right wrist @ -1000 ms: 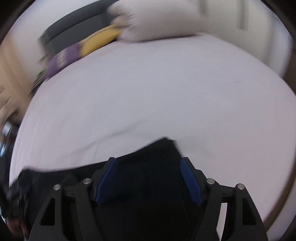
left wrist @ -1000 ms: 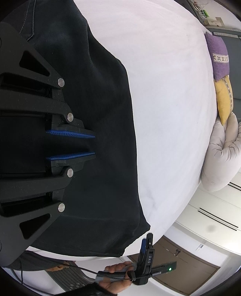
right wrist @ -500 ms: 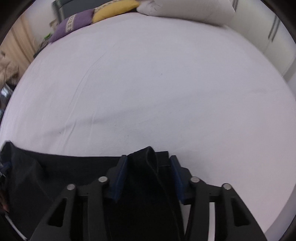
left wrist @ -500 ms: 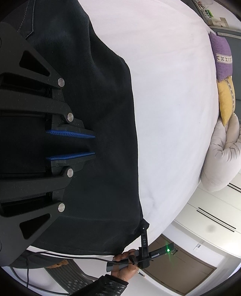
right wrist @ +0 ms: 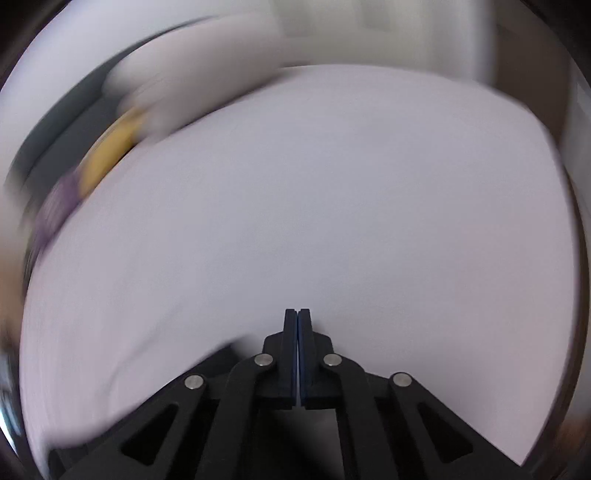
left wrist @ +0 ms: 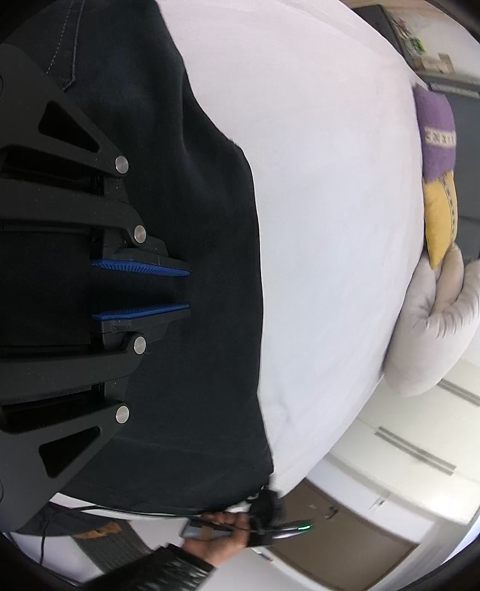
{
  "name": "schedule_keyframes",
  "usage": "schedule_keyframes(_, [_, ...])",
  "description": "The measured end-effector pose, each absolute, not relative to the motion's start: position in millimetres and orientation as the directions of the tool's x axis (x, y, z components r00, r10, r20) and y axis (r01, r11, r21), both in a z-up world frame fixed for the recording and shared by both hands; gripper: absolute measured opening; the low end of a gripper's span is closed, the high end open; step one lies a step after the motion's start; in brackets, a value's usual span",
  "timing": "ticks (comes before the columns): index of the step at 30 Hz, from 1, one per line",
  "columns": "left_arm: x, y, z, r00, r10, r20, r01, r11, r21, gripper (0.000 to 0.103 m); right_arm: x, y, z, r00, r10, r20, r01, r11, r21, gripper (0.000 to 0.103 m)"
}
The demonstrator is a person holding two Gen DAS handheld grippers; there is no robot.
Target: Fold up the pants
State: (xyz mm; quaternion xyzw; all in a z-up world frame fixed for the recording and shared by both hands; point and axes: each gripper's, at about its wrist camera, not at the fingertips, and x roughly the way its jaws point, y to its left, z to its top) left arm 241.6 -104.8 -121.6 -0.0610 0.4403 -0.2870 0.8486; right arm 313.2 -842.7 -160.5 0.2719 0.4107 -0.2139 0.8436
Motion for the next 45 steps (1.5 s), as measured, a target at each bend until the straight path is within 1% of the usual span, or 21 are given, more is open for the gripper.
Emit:
schedule_keyframes(2, [243.1, -101.2, -123.7, 0.439, -0.551, -0.71, 0.423, 0.823, -0.378, 0.015, 304.3, -858.8, -172.1, 0.548, -0.131, -0.826, 0.583, 0.768, 0.265, 0.0])
schedule_keyframes(3, [242.9, -101.2, -124.3, 0.437, -0.551, -0.711, 0.422, 0.824, -0.378, 0.015, 300.8, -857.2, -164.1, 0.554, -0.156, -0.818, 0.557, 0.8, 0.225, 0.0])
schedule_keyframes(5, [241.8, -103.0, -124.6, 0.439, -0.545, -0.715, 0.425, 0.827, -0.369, 0.015, 286.1, -864.2, -140.6, 0.614, -0.131, -0.779, 0.503, 0.825, 0.258, 0.0])
schedule_keyframes(7, [242.0, -103.7, -123.9, 0.438, -0.54, -0.719, 0.427, 0.829, -0.362, 0.015, 282.4, -853.7, -115.3, 0.652, -0.097, -0.752, 0.451, 0.847, 0.281, 0.009])
schedule_keyframes(9, [242.6, -103.1, -122.7, 0.435, -0.54, -0.72, 0.425, 0.829, -0.365, 0.015, 288.9, -820.4, -97.1, 0.689, -0.003, -0.725, 0.317, 0.9, 0.298, 0.009])
schedule_keyframes(12, [247.3, -107.0, -114.9, 0.435, -0.525, -0.732, 0.422, 0.837, -0.349, 0.015, 288.3, -757.8, -80.1, 0.656, 0.198, -0.728, 0.066, 0.946, 0.317, 0.009])
schedule_keyframes(15, [241.9, -116.4, -105.2, 0.422, -0.526, -0.738, 0.449, 0.829, -0.334, 0.015, 286.4, -714.5, -93.3, 0.541, 0.368, -0.757, -0.026, 0.906, 0.422, 0.009])
schedule_keyframes(18, [232.2, -126.8, -97.8, 0.399, -0.532, -0.747, 0.497, 0.81, -0.311, 0.015, 280.2, -679.0, -124.1, 0.445, 0.407, -0.797, -0.081, 0.905, 0.417, 0.009])
schedule_keyframes(20, [227.9, -135.8, -104.8, 0.379, -0.498, -0.78, 0.526, 0.809, -0.26, 0.015, 300.3, -671.8, -147.8, 0.388, 0.409, -0.826, -0.063, 0.906, 0.419, 0.01])
schedule_keyframes(21, [228.6, -135.9, -108.4, 0.37, -0.493, -0.787, 0.526, 0.81, -0.26, 0.015, 284.8, -678.9, -162.1, 0.373, 0.392, -0.841, -0.047, 0.913, 0.405, 0.002])
schedule_keyframes(24, [233.2, -127.9, -106.8, 0.375, -0.503, -0.779, 0.503, 0.816, -0.285, 0.015, 299.6, -711.2, -176.9, 0.423, 0.367, -0.829, 0.042, 0.906, 0.422, 0.0])
schedule_keyframes(29, [229.9, -113.6, -97.0, 0.416, -0.451, -0.79, 0.468, 0.851, -0.239, 0.015, 316.5, -796.4, -165.0, 0.542, 0.084, -0.836, 0.368, 0.871, 0.326, 0.0])
schedule_keyframes(30, [227.8, -111.1, -94.1, 0.417, -0.452, -0.789, 0.468, 0.851, -0.24, 0.015, 310.6, -797.8, -156.9, 0.554, 0.071, -0.83, 0.389, 0.859, 0.333, 0.01])
schedule_keyframes(31, [222.7, -108.5, -91.2, 0.411, -0.461, -0.786, 0.473, 0.845, -0.248, 0.015, 301.7, -795.1, -144.3, 0.573, 0.076, -0.816, 0.373, 0.862, 0.343, 0.027])
schedule_keyframes(32, [217.5, -106.9, -90.0, 0.4, -0.466, -0.789, 0.477, 0.841, -0.255, 0.015, 293.0, -783.1, -134.4, 0.593, 0.128, -0.795, 0.328, 0.863, 0.384, 0.034])
schedule_keyframes(34, [205.9, -103.6, -91.5, 0.377, -0.467, -0.8, 0.482, 0.836, -0.261, 0.015, 259.9, -757.2, -119.2, 0.618, 0.361, -0.698, 0.177, 0.802, 0.571, 0.061])
schedule_keyframes(35, [200.6, -102.7, -94.1, 0.362, -0.459, -0.811, 0.48, 0.838, -0.26, 0.015, 245.8, -737.4, -119.0, 0.607, 0.455, -0.652, 0.122, 0.757, 0.642, 0.065])
schedule_keyframes(37, [187.4, -99.1, -99.5, 0.353, -0.454, -0.818, 0.476, 0.84, -0.261, 0.015, 212.7, -691.1, -123.5, 0.57, 0.608, -0.552, 0.028, 0.657, 0.753, 0.066])
schedule_keyframes(39, [180.7, -96.7, -98.8, 0.354, -0.453, -0.818, 0.471, 0.842, -0.262, 0.015, 188.4, -654.8, -135.9, 0.514, 0.702, -0.492, 0.002, 0.573, 0.82, 0.066])
schedule_keyframes(42, [172.5, -94.2, -97.6, 0.352, -0.448, -0.822, 0.461, 0.847, -0.264, 0.015, 165.9, -604.9, -160.2, 0.431, 0.785, -0.444, 0.023, 0.483, 0.875, 0.065])
schedule_keyframes(45, [166.4, -92.7, -98.4, 0.349, -0.437, -0.829, 0.458, 0.851, -0.256, 0.015, 182.1, -565.4, -181.5, 0.407, 0.801, -0.44, 0.089, 0.444, 0.891, 0.065])
